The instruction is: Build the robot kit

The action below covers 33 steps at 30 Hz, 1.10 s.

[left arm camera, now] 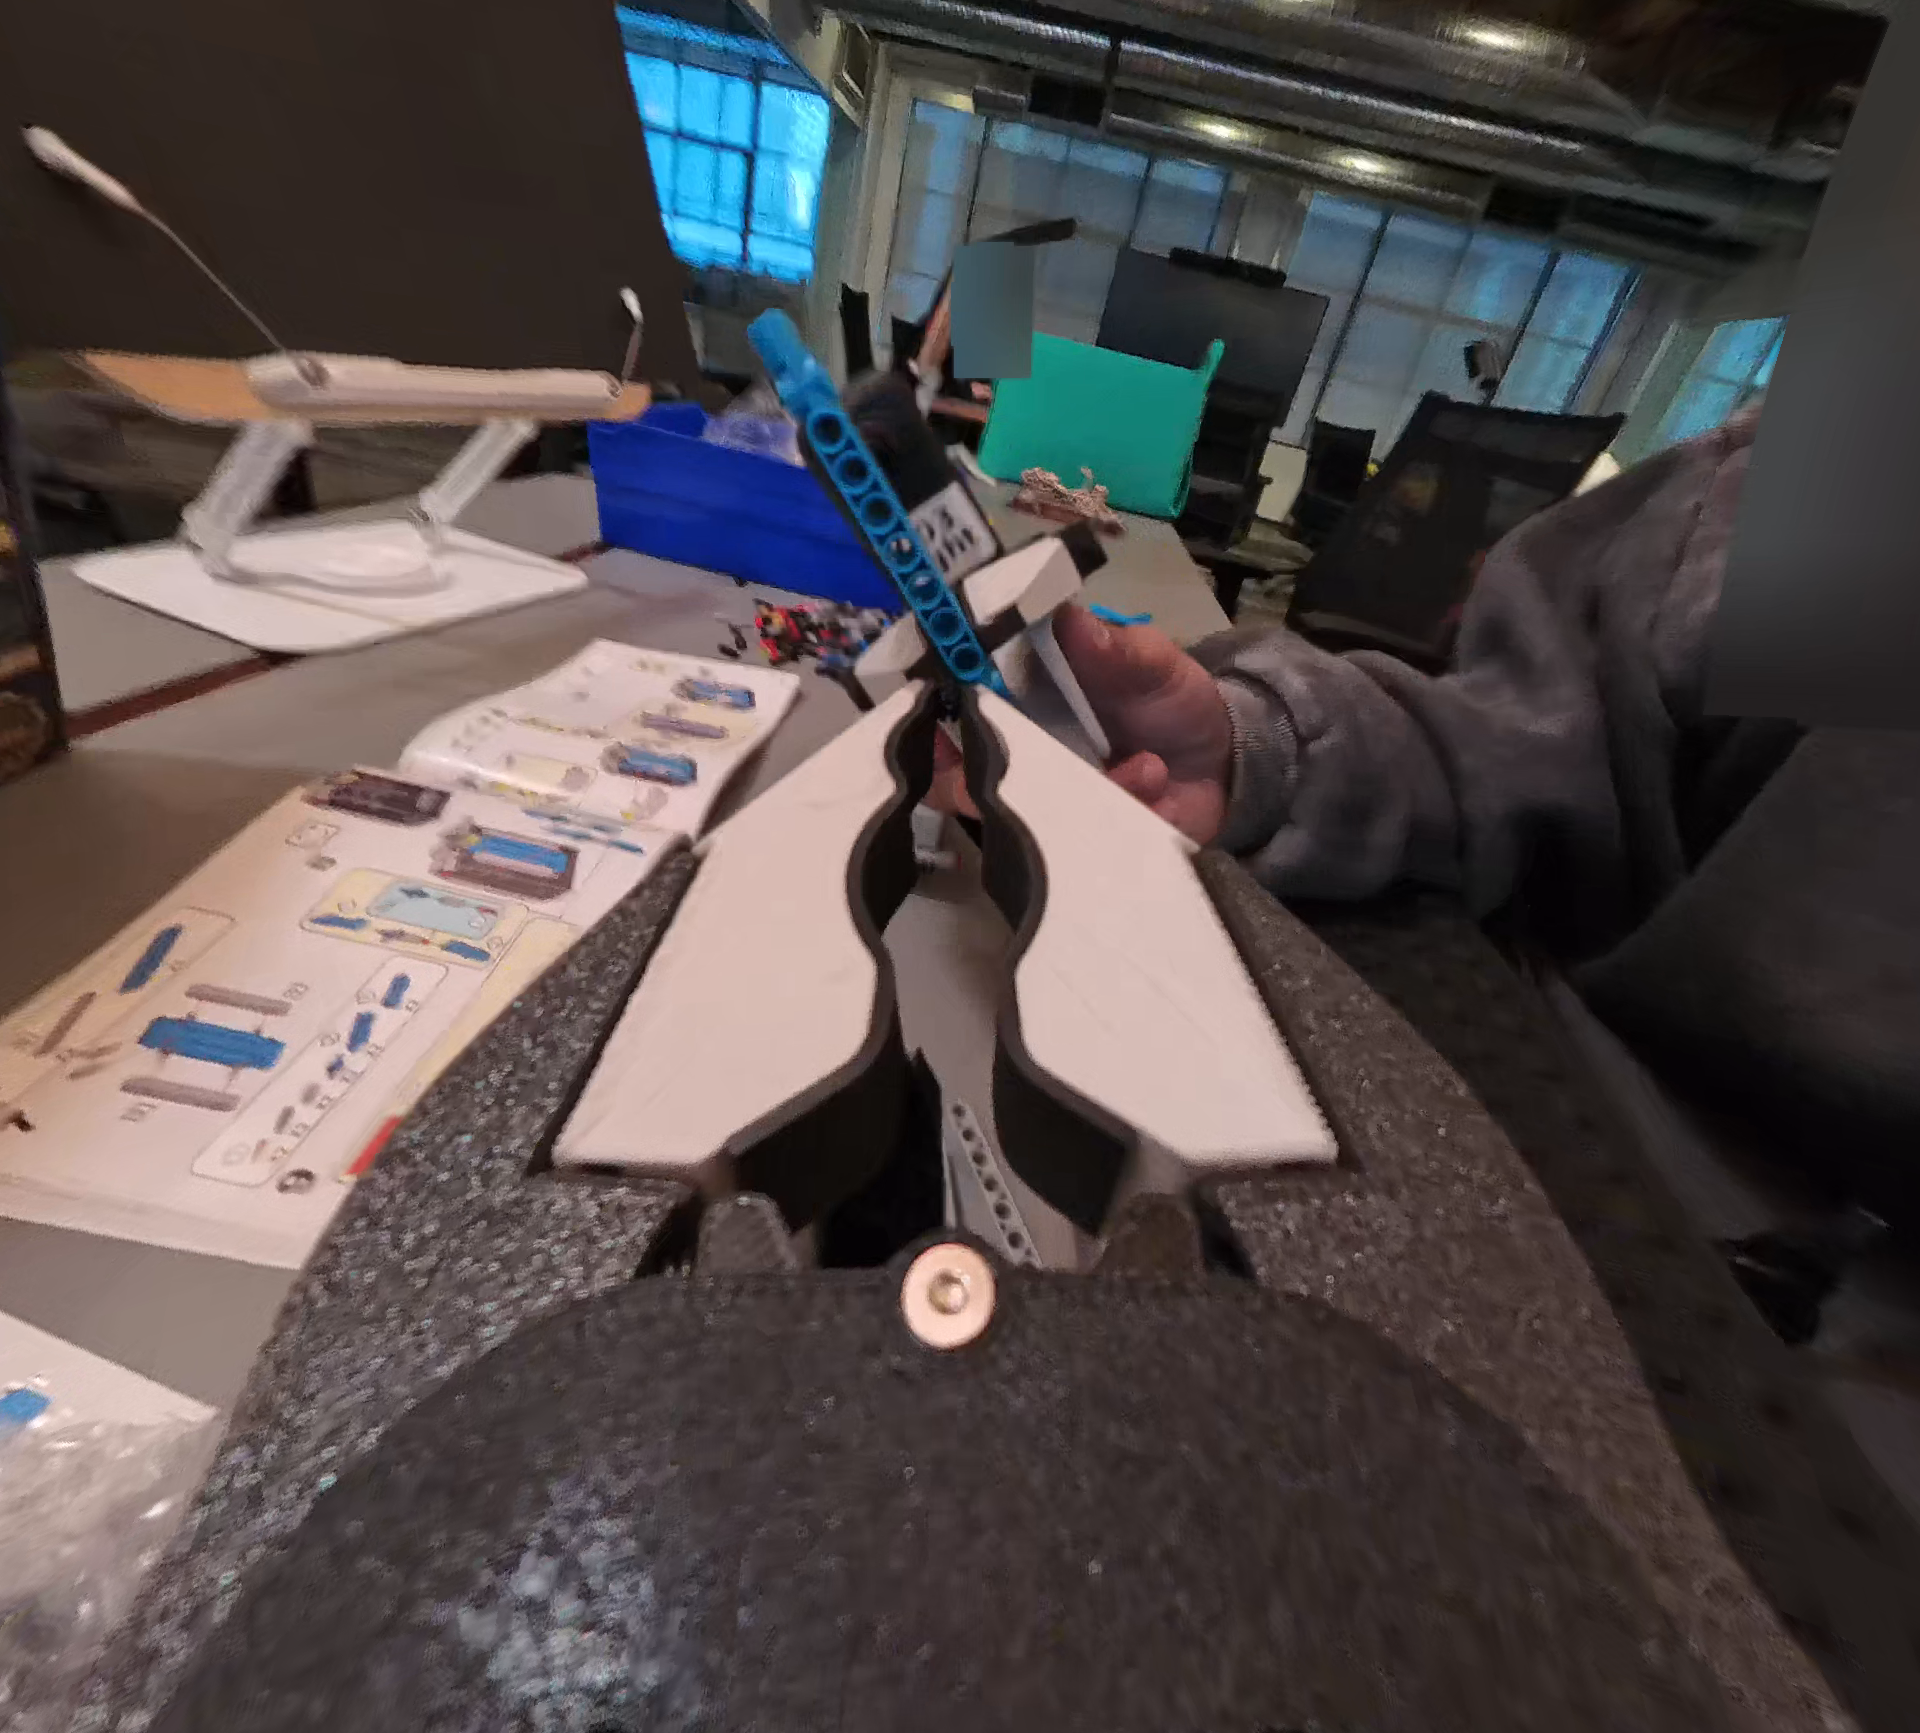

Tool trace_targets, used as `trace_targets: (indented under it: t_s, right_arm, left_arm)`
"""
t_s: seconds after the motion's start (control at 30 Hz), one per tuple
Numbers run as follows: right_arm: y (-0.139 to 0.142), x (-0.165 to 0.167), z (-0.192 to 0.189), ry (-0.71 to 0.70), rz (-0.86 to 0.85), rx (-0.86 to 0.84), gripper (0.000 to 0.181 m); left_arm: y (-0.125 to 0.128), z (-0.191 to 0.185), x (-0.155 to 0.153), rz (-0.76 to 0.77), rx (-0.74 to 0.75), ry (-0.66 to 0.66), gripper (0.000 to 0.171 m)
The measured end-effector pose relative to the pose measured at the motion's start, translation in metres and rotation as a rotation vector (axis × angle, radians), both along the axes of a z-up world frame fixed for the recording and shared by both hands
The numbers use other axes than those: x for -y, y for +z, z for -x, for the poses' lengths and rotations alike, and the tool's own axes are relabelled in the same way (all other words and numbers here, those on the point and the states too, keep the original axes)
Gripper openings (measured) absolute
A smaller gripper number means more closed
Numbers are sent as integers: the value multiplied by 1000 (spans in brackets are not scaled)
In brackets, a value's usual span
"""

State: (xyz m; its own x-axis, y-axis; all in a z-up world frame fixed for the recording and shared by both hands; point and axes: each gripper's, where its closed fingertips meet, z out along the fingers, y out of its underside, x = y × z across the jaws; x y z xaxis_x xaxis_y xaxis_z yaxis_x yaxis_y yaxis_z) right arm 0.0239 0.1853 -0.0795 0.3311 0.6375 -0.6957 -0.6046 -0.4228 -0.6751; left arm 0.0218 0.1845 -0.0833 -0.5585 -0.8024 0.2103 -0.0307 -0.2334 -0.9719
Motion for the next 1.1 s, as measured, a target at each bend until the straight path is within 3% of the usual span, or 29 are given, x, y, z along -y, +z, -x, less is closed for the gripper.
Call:
trace_targets:
  t_s: [0.6, 0.83, 1.1]
  right_arm:
    - [-4, 3, -1, 76, 48, -114, 6]
    - [-2, 4, -3, -28, -48, 89, 7]
    - [-7, 8, -3, -62, -85, 270, 5]
  left_arm:
    - [-1, -1, 6, -234, 101, 156, 3]
    - [3, -4, 8, 64, 38, 106, 3]
    - [-1, -4, 11, 153, -24, 29, 3]
